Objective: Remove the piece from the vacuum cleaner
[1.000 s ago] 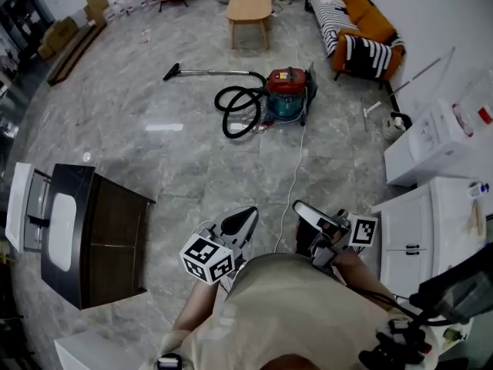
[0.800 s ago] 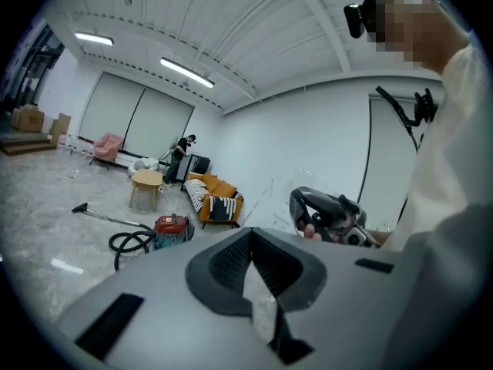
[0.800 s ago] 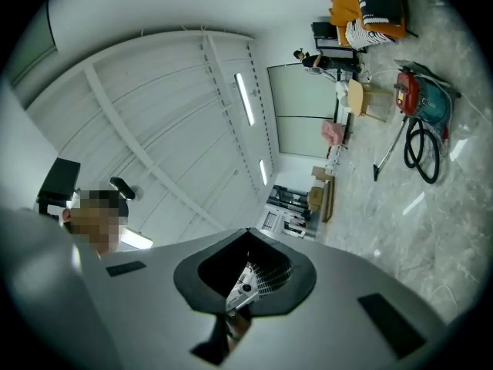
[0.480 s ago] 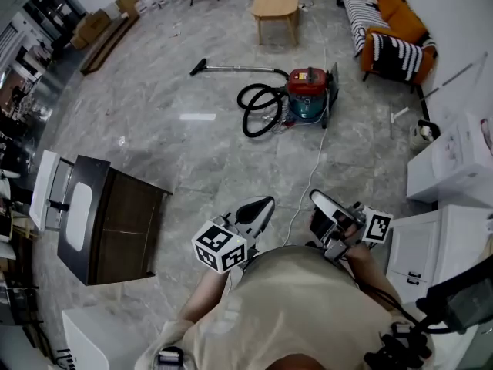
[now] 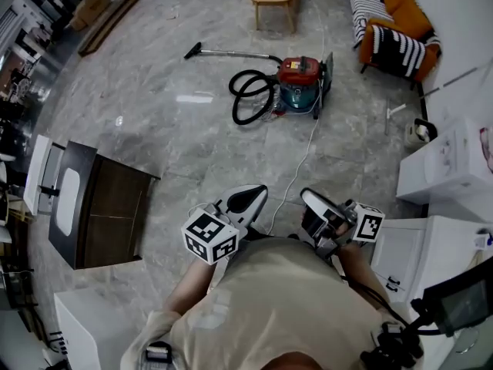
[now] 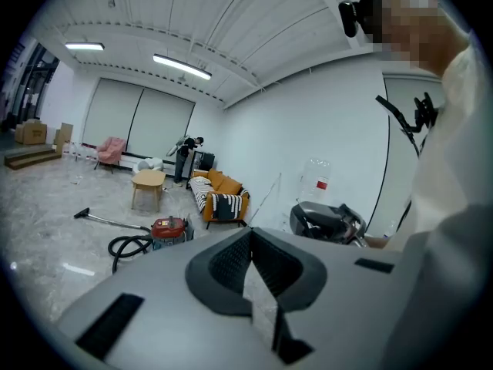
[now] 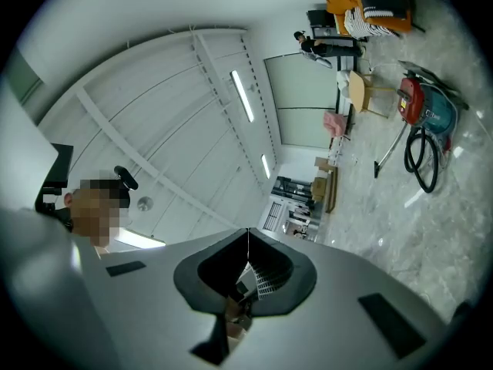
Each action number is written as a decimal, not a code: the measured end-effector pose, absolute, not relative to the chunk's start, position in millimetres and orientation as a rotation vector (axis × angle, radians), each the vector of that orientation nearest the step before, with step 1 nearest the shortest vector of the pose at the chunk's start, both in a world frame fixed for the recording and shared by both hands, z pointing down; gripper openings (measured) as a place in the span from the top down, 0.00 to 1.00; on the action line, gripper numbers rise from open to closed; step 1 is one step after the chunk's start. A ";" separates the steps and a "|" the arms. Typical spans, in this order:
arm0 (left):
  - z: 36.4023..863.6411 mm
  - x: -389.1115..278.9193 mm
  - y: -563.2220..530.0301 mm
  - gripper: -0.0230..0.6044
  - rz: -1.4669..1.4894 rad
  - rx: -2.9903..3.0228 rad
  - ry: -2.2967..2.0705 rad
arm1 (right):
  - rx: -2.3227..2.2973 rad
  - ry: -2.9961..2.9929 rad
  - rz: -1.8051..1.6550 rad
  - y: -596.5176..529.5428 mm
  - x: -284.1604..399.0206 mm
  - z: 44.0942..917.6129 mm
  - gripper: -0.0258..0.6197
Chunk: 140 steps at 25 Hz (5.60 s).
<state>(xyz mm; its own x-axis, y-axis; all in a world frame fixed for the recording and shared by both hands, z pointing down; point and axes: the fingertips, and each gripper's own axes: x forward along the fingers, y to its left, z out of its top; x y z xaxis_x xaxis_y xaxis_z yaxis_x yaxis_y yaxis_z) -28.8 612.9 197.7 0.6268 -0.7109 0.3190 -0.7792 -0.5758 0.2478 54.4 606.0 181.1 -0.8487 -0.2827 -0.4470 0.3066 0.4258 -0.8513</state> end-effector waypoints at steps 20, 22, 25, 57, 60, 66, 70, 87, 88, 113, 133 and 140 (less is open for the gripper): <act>200.1 -99.3 465.8 0.96 0.206 2.647 -0.818 | -0.420 2.204 -1.338 505.0 -14.6 179.7 0.96; 202.7 -120.6 448.2 0.96 0.188 2.644 -0.802 | -0.465 2.217 -1.333 489.8 -33.7 180.4 0.96; 206.2 -154.0 421.8 0.96 0.150 2.638 -0.784 | -0.499 2.247 -1.308 465.5 -66.4 178.8 0.96; 220.1 -103.0 283.5 0.96 0.357 2.538 -1.070 | -0.280 2.211 -1.422 297.0 -17.6 197.6 0.96; 214.2 -72.6 265.0 0.96 0.411 2.565 -1.136 | -0.263 2.188 -1.421 276.7 19.4 204.2 0.96; 215.5 -41.0 238.4 0.98 0.450 2.526 -1.286 | -0.137 2.376 -1.354 251.4 51.7 205.8 0.96; 208.2 -21.0 221.4 0.98 0.486 2.560 -1.347 | 0.011 2.473 -1.277 238.8 57.3 197.0 0.96; 193.8 -51.1 190.7 0.97 0.391 2.506 -1.434 | 0.571 2.880 -0.895 253.3 -27.8 166.3 0.96; 193.8 -55.1 187.8 0.97 0.382 2.504 -1.433 | 0.549 2.881 -0.920 247.9 -31.1 166.1 0.96; 225.8 -139.1 7.1 0.97 0.392 2.725 -0.893 | -0.437 2.847 -1.075 51.3 -105.0 185.3 0.96; 258.3 -8.4 -81.0 0.97 0.664 2.620 -0.883 | -0.590 2.684 -1.304 -73.1 28.8 243.0 0.96; 266.0 45.4 -109.4 0.97 0.764 2.531 -1.029 | -0.510 2.757 -1.417 -105.4 97.3 279.5 0.96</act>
<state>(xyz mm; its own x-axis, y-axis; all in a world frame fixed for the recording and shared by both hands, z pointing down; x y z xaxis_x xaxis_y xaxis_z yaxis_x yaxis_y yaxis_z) 45.4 -109.4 266.0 0.6012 -0.5512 0.5785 -0.7130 -0.6970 0.0769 97.3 -105.4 279.5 -0.9474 -0.2848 0.1462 -0.2847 0.5406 -0.7917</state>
